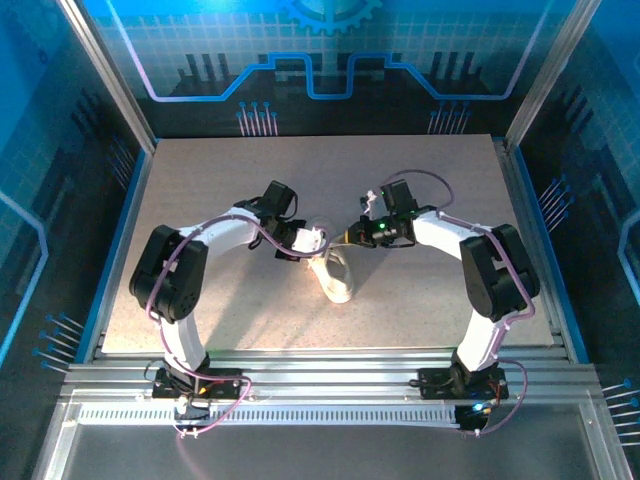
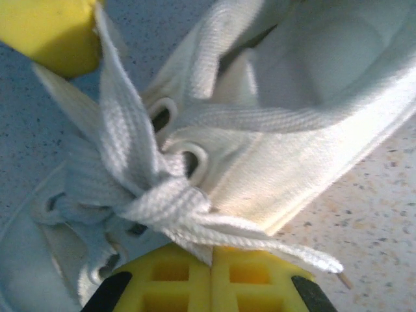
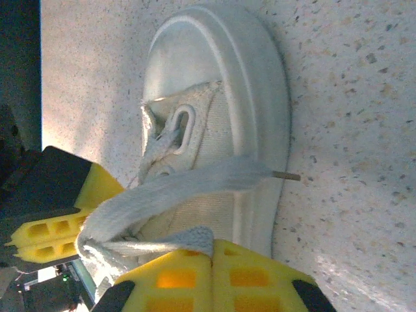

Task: Tie the shoes

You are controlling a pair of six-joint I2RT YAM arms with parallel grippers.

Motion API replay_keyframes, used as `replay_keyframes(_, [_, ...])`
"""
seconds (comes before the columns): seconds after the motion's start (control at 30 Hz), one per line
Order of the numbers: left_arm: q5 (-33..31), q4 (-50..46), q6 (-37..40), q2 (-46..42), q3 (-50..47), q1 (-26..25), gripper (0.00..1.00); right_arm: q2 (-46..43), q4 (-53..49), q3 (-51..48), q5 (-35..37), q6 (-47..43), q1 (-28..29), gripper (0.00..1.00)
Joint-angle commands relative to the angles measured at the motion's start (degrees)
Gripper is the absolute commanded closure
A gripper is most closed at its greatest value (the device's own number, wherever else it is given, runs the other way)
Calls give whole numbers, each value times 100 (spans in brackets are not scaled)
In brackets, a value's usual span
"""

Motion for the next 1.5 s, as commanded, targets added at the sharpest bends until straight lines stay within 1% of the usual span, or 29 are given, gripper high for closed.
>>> replay_keyframes(0.0, [-3,-446,-369,-273,-154,36,100,-94,-292,172,181,-342,-99,100])
replay_keyframes(0.23, [-198,-532,-824,-412,-341,86,100,27,-594,285,413,-737,-121,100])
replay_keyframes(0.47, [-260,-640,-1045,-320,-451,236,100,275,-1009,467,644,-1095,-201,100])
replay_keyframes(0.7, [-333,-529,-1177,-240,-633,307,100,494,-1363,639,842,-1363,-289,100])
replay_keyframes(1.27, [-541,-293,-1451,-269,-951,387,100,864,-1936,944,1300,-1700,-491,100])
replay_keyframes(1.47, [-564,-374,-1558,-311,-1002,404,100,891,-1872,947,1167,-1655,-612,100])
